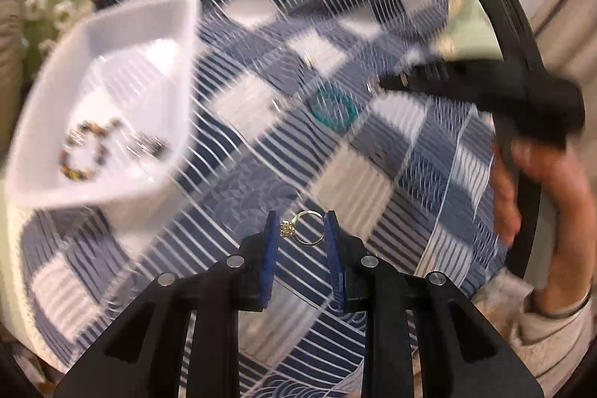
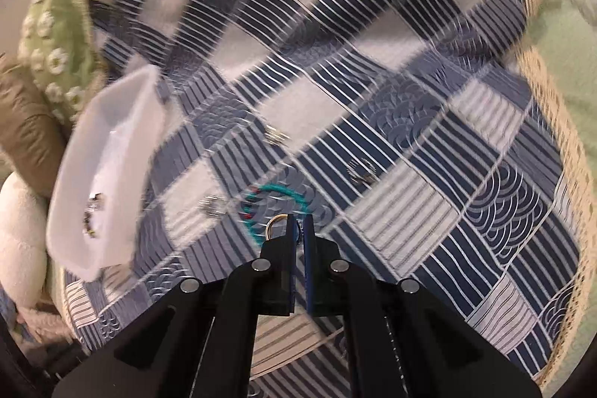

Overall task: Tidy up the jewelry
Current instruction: 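Carry both rings over the white tray and lower them in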

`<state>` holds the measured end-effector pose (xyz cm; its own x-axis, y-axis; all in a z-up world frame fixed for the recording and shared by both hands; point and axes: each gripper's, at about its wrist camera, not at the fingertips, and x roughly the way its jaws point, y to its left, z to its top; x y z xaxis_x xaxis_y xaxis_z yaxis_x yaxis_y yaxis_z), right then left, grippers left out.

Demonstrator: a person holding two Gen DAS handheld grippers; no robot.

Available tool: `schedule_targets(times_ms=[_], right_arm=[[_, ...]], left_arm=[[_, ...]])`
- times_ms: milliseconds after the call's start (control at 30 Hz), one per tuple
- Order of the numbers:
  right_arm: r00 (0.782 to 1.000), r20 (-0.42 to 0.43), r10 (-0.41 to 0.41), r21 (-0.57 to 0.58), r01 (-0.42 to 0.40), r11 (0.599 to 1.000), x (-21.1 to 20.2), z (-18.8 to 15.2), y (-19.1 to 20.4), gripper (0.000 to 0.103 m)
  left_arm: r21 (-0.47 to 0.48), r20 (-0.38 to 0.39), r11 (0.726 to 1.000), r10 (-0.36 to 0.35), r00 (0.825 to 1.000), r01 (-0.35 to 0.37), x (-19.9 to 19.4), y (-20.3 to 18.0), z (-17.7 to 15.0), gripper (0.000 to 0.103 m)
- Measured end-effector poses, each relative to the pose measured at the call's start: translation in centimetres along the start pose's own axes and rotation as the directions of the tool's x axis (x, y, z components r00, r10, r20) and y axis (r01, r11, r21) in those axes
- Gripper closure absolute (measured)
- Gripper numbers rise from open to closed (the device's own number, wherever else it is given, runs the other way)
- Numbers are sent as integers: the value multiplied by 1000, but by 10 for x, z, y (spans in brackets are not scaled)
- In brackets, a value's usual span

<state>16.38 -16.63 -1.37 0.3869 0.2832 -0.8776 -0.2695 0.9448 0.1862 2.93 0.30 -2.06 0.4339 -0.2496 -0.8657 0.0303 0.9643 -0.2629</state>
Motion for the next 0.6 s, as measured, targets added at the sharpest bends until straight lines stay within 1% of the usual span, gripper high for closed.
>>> schedule_targets(times_ms=[67,133,200,267,333,367,400,467,533,600], right_arm=[[999,31,35,-47,-34,998,-16,3,27,98],[996,43,84,-88,-80,993,-25,5,52,98],[990,37,134,-146,-127,981,-31,6,87,98],[987,20,157,-190,-150,970,-28,9,117,98],[987,-1,161,-216,-158,963,-19,9,145,98],[987,-24,156,-227,-158,961,-9,11,162,98],[987,-37,156,-234,-160,959,-2,12,170,98],[986,-73,151,-260,-165,951,20,13,195,98],[986,-95,134,-279,-155,948,39,12,210,98],[987,-116,113,-298,-143,944,57,10,222,98]], left_arm=[[-14,33,1000,10,999,-10,-17,15,10,80],[-44,61,998,38,997,-35,-31,36,23,80],[-75,80,995,79,994,-73,-41,62,38,80],[-110,77,988,113,991,-104,-44,87,51,80],[-153,66,979,148,987,-136,-42,116,63,80],[-167,56,975,157,986,-146,-40,129,66,80],[-185,41,969,173,984,-162,-34,144,71,80],[-204,21,962,192,981,-183,-25,164,76,80],[-219,-2,957,196,981,-192,-13,180,80,80],[-225,-39,950,213,976,-216,1,192,83,80]])
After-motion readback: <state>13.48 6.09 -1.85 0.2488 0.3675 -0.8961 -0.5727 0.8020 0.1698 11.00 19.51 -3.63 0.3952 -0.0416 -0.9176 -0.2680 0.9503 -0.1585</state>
